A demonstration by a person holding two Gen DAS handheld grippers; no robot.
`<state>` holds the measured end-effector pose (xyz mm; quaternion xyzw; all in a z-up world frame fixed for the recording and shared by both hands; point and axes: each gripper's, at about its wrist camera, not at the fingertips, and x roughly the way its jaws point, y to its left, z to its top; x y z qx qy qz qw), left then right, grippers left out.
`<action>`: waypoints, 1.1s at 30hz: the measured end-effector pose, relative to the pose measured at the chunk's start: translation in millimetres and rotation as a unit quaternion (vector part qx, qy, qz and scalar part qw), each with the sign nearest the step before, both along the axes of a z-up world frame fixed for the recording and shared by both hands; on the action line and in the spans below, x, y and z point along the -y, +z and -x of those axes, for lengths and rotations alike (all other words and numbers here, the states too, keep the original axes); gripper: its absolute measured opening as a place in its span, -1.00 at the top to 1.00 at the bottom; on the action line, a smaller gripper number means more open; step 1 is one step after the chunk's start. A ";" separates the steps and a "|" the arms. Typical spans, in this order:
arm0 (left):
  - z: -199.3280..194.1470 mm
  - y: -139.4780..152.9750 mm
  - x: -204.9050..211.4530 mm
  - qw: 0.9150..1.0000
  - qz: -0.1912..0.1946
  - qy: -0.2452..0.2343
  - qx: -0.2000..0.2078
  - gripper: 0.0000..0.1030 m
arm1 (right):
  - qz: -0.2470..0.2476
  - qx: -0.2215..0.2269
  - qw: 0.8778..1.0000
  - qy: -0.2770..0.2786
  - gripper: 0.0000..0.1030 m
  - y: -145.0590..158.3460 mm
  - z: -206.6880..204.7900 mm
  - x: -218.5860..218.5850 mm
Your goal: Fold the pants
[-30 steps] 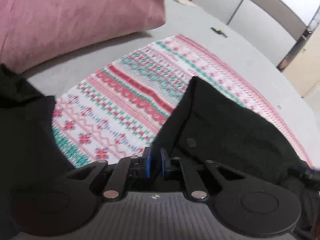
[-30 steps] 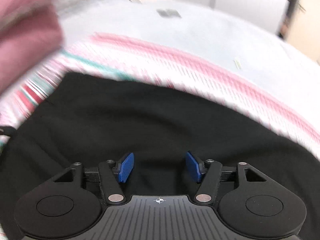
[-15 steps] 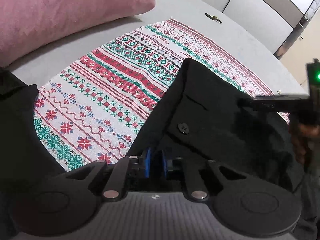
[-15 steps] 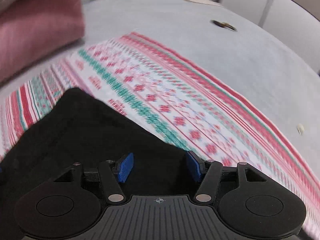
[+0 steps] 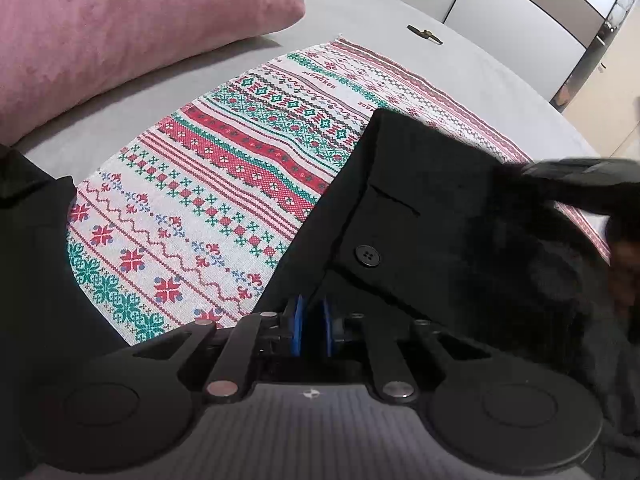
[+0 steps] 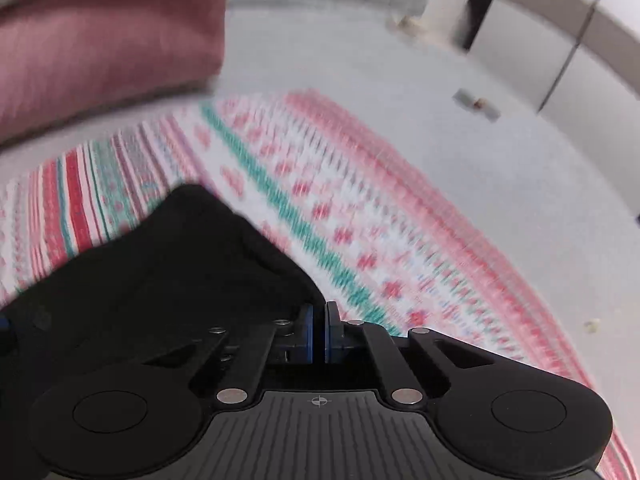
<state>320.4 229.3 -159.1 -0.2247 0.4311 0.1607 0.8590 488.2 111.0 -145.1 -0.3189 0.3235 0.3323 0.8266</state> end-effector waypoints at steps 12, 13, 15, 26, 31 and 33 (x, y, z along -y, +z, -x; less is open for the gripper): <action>13.0 14.4 -27.6 0.995 0.080 0.043 0.051 0.63 | -0.033 0.109 0.993 0.016 0.92 49.7 122.4 44.7; 20.2 19.9 -35.5 0.988 0.125 0.050 0.077 0.56 | -0.035 0.122 0.992 0.019 0.92 52.8 140.4 47.9; 36.8 33.0 -47.1 0.968 0.199 0.043 0.143 0.03 | -0.039 0.139 0.989 0.023 0.92 53.0 173.2 51.9; 38.4 25.2 -1.0 0.968 0.220 -0.042 0.111 -1.00 | -0.097 0.056 0.989 -0.091 0.92 -12.2 234.6 68.4; 16.0 9.1 14.4 0.983 0.167 -0.022 0.077 -0.16 | -0.136 -0.014 0.986 -0.093 0.69 -7.2 228.6 88.2; 11.3 1.0 11.2 0.986 0.154 0.000 0.060 0.29 | -0.160 -0.020 0.980 -0.114 0.53 7.5 219.1 115.4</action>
